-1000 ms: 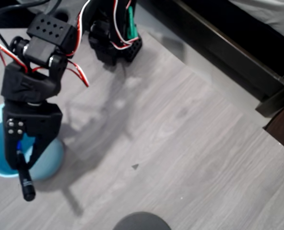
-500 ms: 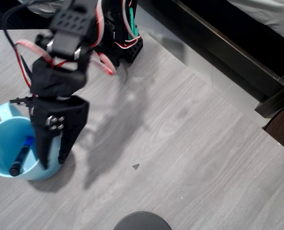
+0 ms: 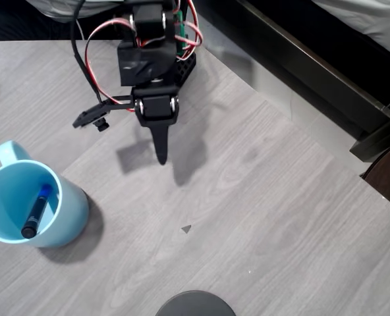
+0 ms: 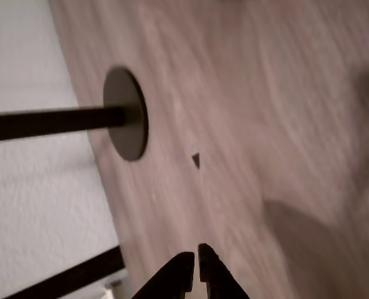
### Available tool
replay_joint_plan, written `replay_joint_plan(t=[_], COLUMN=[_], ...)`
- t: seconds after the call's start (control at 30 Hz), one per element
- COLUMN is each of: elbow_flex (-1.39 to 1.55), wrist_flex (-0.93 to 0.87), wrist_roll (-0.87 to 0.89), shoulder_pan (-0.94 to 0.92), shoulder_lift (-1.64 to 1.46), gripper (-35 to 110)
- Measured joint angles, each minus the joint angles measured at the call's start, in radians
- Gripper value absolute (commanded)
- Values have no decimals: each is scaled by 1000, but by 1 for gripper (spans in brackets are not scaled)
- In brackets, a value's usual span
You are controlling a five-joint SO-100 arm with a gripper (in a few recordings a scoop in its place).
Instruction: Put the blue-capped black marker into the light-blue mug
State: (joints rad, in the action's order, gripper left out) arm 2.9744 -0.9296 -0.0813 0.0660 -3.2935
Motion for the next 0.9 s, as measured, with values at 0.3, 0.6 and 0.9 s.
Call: replay_joint_plan(t=[0.3, 0.6, 0.9], elbow_flex=[115, 120, 120], wrist_flex=[-35, -83, -258], wrist_roll=[0, 8, 40], shoulder_pan=[14, 28, 34], shoulder_lift=[-18, -18, -18], gripper=[0, 0, 0])
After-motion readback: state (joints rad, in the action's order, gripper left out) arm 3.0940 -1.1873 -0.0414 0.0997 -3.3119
